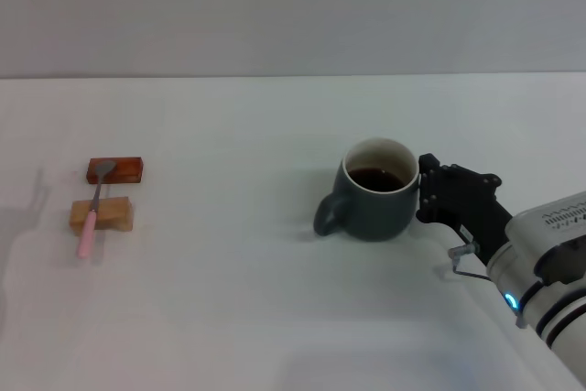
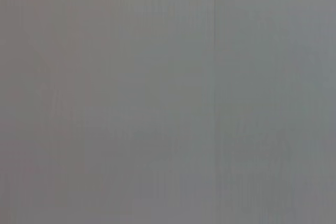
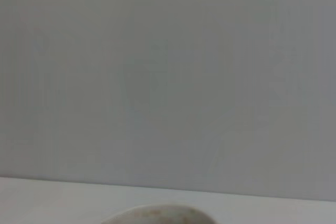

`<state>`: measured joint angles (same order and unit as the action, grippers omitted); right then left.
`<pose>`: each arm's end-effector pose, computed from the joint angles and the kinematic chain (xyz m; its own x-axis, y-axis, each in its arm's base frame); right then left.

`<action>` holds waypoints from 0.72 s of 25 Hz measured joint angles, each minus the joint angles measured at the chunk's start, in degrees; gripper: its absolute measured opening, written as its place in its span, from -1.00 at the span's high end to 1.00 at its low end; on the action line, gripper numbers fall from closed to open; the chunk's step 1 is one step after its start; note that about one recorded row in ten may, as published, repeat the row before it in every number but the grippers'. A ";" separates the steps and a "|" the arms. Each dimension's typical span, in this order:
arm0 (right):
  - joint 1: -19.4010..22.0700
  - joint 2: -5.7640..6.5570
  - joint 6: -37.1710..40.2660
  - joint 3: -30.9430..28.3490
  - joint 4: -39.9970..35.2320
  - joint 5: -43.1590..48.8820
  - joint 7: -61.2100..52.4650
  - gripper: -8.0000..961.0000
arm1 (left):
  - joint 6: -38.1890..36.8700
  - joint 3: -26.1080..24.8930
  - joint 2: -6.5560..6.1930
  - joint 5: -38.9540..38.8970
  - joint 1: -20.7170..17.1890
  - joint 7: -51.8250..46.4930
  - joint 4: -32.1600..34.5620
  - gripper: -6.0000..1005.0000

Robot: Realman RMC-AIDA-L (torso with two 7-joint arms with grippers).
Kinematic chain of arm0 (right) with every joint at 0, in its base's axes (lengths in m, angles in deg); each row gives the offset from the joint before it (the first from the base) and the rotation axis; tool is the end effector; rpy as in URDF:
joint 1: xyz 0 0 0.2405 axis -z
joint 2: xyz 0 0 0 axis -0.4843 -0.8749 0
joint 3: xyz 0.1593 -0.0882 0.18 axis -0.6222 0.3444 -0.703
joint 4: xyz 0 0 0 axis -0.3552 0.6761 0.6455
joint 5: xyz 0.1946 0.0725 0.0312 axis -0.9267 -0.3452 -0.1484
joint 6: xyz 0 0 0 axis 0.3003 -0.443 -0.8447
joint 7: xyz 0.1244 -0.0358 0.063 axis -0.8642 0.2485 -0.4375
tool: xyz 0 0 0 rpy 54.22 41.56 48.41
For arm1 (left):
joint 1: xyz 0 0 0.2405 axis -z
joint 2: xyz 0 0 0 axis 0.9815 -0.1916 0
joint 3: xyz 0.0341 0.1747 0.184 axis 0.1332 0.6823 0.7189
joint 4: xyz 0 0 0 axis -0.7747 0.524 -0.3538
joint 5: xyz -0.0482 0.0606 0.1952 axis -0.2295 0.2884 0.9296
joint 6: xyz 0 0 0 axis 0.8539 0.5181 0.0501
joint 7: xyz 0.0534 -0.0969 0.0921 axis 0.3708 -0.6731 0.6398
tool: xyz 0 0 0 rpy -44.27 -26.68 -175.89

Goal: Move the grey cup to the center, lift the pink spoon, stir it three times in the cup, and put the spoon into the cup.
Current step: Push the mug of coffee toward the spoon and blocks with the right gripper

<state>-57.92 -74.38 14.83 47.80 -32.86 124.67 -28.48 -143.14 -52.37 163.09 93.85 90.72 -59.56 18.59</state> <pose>0.2731 0.3220 -0.1069 0.7038 -0.1776 -0.6878 -0.6927 -0.3865 -0.6090 -0.3742 0.2758 0.0329 0.7107 -0.1252 0.6923 0.7027 0.0811 -0.7068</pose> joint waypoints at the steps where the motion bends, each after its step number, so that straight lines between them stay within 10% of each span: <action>1: -0.15 0.00 -0.31 0.00 0.39 0.28 0.01 0.99 | 0.00 0.00 0.04 0.00 0.01 0.00 0.00 -0.66; 18: 0.64 0.10 -1.05 -3.42 -2.31 2.76 -0.16 0.98 | 0.07 0.00 0.04 0.00 0.06 0.00 0.04 -0.66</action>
<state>-57.28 -74.28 13.79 44.38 -35.17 127.43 -28.64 -143.07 -52.37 163.13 93.85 90.77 -59.56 18.63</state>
